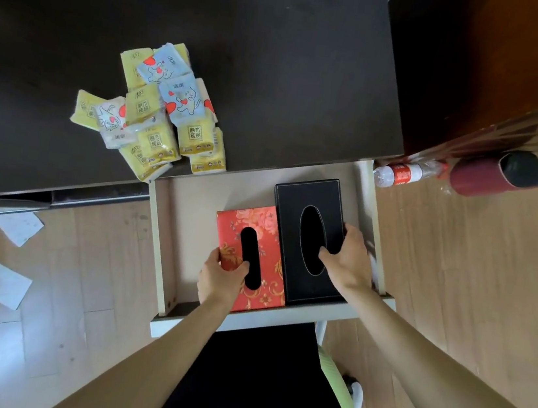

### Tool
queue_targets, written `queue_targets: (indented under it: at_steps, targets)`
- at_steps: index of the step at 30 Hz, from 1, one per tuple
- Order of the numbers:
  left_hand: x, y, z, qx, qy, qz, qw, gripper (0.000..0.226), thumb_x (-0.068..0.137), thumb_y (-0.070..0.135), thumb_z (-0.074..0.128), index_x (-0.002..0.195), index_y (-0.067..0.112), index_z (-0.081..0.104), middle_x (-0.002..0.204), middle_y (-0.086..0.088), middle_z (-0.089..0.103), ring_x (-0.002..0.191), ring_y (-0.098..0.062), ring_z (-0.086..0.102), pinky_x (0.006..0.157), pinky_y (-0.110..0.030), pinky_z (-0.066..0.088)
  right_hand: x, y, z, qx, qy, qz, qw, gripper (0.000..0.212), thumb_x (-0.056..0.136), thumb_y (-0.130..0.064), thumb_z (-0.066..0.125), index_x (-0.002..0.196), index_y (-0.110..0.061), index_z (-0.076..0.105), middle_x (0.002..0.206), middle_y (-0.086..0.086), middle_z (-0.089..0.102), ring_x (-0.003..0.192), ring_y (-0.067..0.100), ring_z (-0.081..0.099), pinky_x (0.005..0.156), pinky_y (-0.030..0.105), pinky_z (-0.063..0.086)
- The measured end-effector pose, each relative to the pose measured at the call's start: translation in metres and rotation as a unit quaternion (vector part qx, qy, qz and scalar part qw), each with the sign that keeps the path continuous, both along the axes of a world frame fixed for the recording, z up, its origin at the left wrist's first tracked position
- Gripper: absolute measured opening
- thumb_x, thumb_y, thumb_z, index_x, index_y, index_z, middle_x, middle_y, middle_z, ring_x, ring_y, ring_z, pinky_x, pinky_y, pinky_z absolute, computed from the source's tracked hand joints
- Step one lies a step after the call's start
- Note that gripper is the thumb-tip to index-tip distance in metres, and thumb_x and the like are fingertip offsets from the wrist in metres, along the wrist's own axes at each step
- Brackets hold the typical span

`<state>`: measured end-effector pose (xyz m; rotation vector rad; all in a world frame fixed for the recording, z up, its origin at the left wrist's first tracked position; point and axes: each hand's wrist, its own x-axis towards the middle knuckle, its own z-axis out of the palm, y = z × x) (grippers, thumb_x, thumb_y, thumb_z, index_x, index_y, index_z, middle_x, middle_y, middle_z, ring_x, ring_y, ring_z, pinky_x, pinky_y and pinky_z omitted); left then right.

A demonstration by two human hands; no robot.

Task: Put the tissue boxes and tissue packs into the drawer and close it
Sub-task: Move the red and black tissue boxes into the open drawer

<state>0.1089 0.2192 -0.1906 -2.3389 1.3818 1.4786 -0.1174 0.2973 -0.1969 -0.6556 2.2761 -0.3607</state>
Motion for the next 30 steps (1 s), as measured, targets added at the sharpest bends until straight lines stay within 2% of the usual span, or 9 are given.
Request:
queue_targets:
  at_steps: [4, 8, 9, 11, 14, 19, 22, 26, 30]
  targets:
    - [0.005, -0.002, -0.002, 0.000, 0.015, -0.010, 1.000, 0.042, 0.077, 0.048, 0.077, 0.110, 0.028, 0.061, 0.092, 0.016, 0.067, 0.082, -0.009, 0.066, 0.074, -0.034, 0.057, -0.007, -0.010, 0.005, 0.008, 0.097, 0.138, 0.986, 0.085, 0.080, -0.029, 0.085, 0.149, -0.012, 0.039, 0.141, 0.010, 0.057, 0.125, 0.031, 0.059, 0.094, 0.043, 0.055]
    - [0.009, -0.020, -0.002, -0.030, 0.021, -0.038, 0.999, 0.051, 0.075, 0.056, 0.075, 0.116, 0.029, 0.063, 0.097, 0.016, 0.070, 0.080, -0.006, 0.067, 0.065, -0.026, 0.054, -0.020, -0.039, 0.005, 0.011, 0.205, 0.299, 0.932, 0.109, 0.078, -0.034, 0.088, 0.161, -0.005, 0.022, 0.161, 0.016, 0.039, 0.149, 0.034, 0.039, 0.120, 0.046, 0.034]
    - [0.008, -0.025, -0.003, -0.041, 0.026, -0.050, 0.998, 0.056, 0.076, 0.054, 0.076, 0.124, 0.029, 0.060, 0.101, 0.017, 0.069, 0.083, -0.007, 0.068, 0.068, -0.026, 0.054, -0.023, -0.046, 0.004, 0.019, 0.217, 0.337, 0.916, 0.110, 0.078, -0.034, 0.087, 0.161, -0.004, 0.021, 0.164, 0.017, 0.035, 0.151, 0.034, 0.034, 0.122, 0.045, 0.030]
    - [0.004, -0.031, -0.006, -0.045, 0.037, -0.063, 0.996, 0.069, 0.078, 0.049, 0.077, 0.138, 0.026, 0.051, 0.110, 0.013, 0.067, 0.095, -0.015, 0.068, 0.082, -0.038, 0.059, -0.027, -0.054, 0.002, 0.030, 0.218, 0.388, 0.895, 0.107, 0.081, -0.031, 0.084, 0.162, -0.003, 0.020, 0.168, 0.018, 0.027, 0.154, 0.034, 0.029, 0.123, 0.044, 0.028]
    - [-0.003, -0.032, -0.007, -0.043, 0.029, -0.060, 0.997, 0.071, 0.079, 0.048, 0.077, 0.140, 0.026, 0.048, 0.119, 0.005, 0.068, 0.103, -0.022, 0.067, 0.089, -0.047, 0.058, -0.032, -0.055, 0.003, 0.042, 0.211, 0.416, 0.883, 0.104, 0.083, -0.028, 0.080, 0.163, -0.003, 0.019, 0.170, 0.018, 0.022, 0.156, 0.034, 0.024, 0.127, 0.044, 0.022]
    - [-0.025, -0.022, -0.004, -0.035, 0.030, -0.058, 0.997, 0.071, 0.081, 0.048, 0.075, 0.143, 0.027, 0.046, 0.126, 0.005, 0.067, 0.102, -0.018, 0.065, 0.089, -0.042, 0.058, -0.054, -0.045, 0.007, 0.056, 0.228, 0.433, 0.870, 0.099, 0.081, -0.015, 0.073, 0.162, 0.002, 0.017, 0.171, 0.020, 0.016, 0.159, 0.032, 0.015, 0.130, 0.043, 0.008]
    - [-0.048, -0.017, 0.000, -0.030, 0.033, -0.060, 0.997, 0.069, 0.085, 0.045, 0.073, 0.145, 0.025, 0.044, 0.131, 0.003, 0.065, 0.113, -0.024, 0.065, 0.095, -0.048, 0.056, -0.069, -0.040, 0.010, 0.059, 0.236, 0.451, 0.859, 0.098, 0.079, -0.014, 0.073, 0.160, 0.004, 0.022, 0.170, 0.022, 0.020, 0.159, 0.033, 0.017, 0.129, 0.044, 0.011]
    - [-0.064, -0.012, 0.005, -0.024, -0.002, -0.084, 0.996, 0.065, 0.089, 0.044, 0.067, 0.145, 0.023, 0.043, 0.131, 0.001, 0.065, 0.113, -0.029, 0.064, 0.093, -0.052, 0.056, -0.079, -0.038, 0.013, 0.050, 0.231, 0.454, 0.859, 0.096, 0.079, -0.014, 0.073, 0.160, 0.003, 0.025, 0.169, 0.022, 0.022, 0.158, 0.033, 0.019, 0.129, 0.043, 0.012]
    - [-0.067, -0.009, 0.008, -0.021, -0.015, -0.088, 0.996, 0.061, 0.092, 0.044, 0.064, 0.144, 0.021, 0.044, 0.134, 0.000, 0.064, 0.118, -0.029, 0.062, 0.097, -0.051, 0.053, -0.079, -0.037, 0.013, 0.046, 0.212, 0.447, 0.868, 0.096, 0.084, -0.015, 0.071, 0.163, 0.000, 0.017, 0.172, 0.020, 0.012, 0.160, 0.031, 0.011, 0.130, 0.041, 0.008]
